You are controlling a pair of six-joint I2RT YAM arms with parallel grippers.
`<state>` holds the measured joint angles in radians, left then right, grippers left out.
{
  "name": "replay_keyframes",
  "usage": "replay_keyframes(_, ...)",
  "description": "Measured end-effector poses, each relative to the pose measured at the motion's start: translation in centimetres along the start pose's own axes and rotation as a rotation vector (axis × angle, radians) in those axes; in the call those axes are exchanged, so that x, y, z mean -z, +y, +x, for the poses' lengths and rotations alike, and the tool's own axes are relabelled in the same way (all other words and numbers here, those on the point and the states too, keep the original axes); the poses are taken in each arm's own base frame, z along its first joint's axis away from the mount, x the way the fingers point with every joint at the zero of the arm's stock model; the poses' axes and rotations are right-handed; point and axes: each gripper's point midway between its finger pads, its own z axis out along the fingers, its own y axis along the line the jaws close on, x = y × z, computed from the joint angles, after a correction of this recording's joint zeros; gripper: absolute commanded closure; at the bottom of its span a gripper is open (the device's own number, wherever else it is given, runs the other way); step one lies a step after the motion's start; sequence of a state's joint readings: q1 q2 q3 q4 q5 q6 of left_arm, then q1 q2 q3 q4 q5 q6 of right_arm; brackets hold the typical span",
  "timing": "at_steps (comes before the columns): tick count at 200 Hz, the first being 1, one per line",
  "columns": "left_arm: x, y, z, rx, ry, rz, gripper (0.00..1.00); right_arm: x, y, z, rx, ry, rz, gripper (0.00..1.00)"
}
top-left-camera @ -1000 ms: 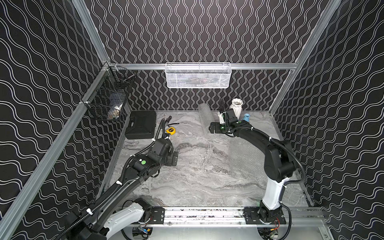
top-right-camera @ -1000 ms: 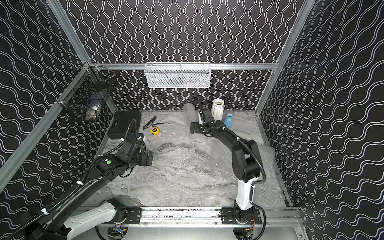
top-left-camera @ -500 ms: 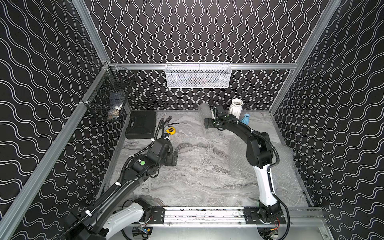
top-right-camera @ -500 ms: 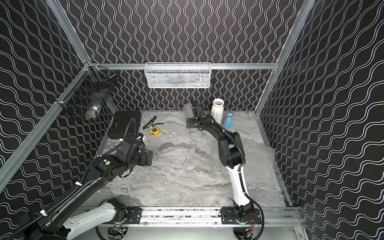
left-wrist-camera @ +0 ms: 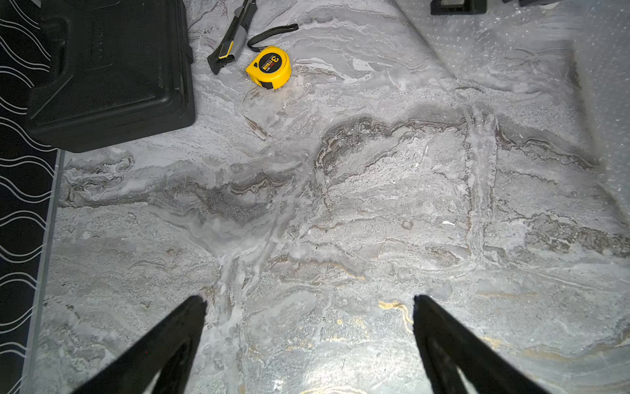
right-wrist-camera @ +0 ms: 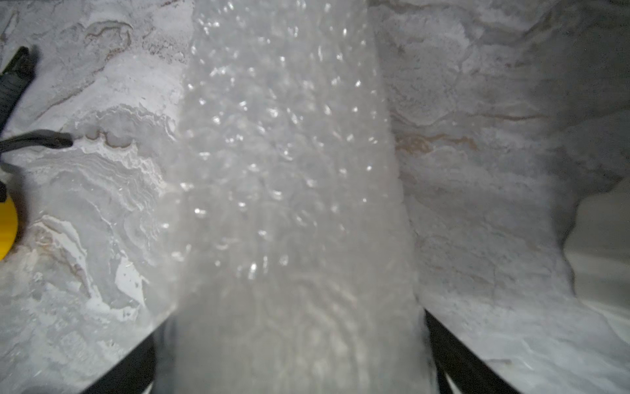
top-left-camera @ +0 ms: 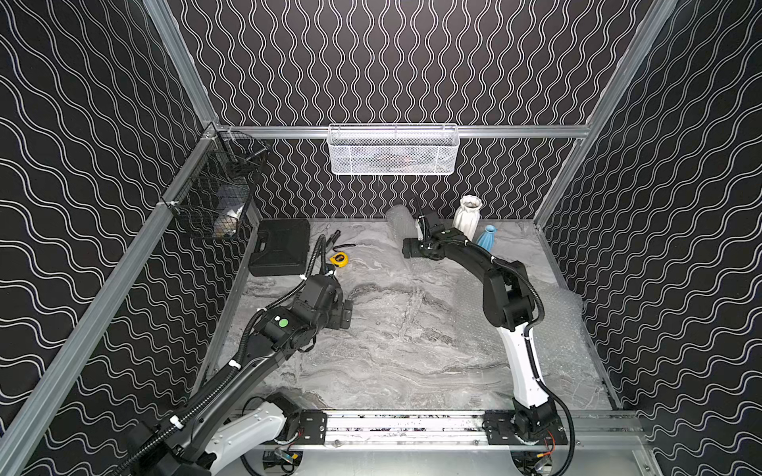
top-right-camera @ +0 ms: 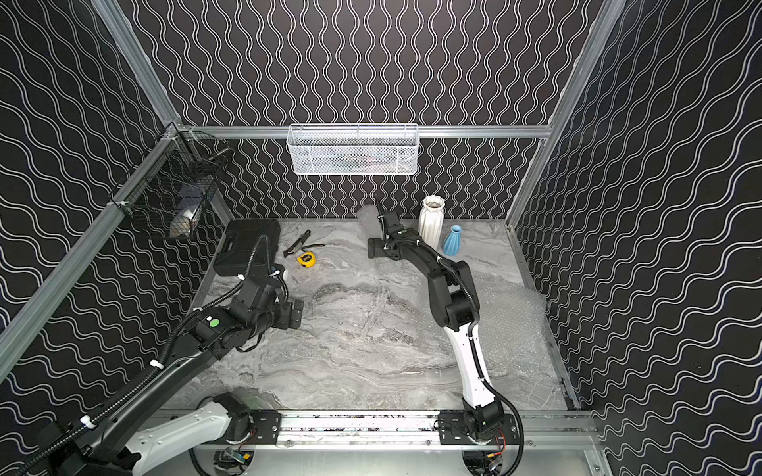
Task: Unwrap the vase from the bubble wrap
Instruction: Move the bubble wrap to the center of the board.
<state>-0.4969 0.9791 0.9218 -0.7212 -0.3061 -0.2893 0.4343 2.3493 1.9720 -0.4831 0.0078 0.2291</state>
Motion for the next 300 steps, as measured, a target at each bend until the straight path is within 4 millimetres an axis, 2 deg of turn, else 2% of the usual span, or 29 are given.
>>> replay_keyframes(56,-0.1,0.1,0.0,0.001,0.002,-0.004,0.02,2.7,0.7,3.2,-0.053,0.065,-0.076,0.11)
replay_keyframes(81,-0.1,0.1,0.0,0.001,0.002,-0.004,0.02,4.5,1.0,4.9,-0.086,0.085,-0.097,0.11)
replay_keyframes(103,-0.1,0.1,0.1,0.001,0.005,-0.005,0.02,6.2,1.6,7.6,-0.110,0.116,-0.114,0.12)
replay_keyframes(150,-0.6,0.0,0.3,-0.008,0.024,-0.007,0.02,10.0,5.0,13.5,-0.127,0.159,-0.177,0.12)
replay_keyframes(210,-1.1,-0.3,0.7,-0.015,0.047,-0.001,0.02,12.6,9.3,21.8,-0.134,0.201,-0.207,0.11)
replay_keyframes(261,-1.4,-0.7,0.9,-0.018,0.065,0.013,0.01,13.4,13.2,24.7,-0.109,0.184,-0.246,0.04)
replay_keyframes(300,-1.9,-1.8,1.4,0.015,0.099,0.066,0.01,14.3,13.6,24.0,-0.101,0.150,-0.242,0.01)
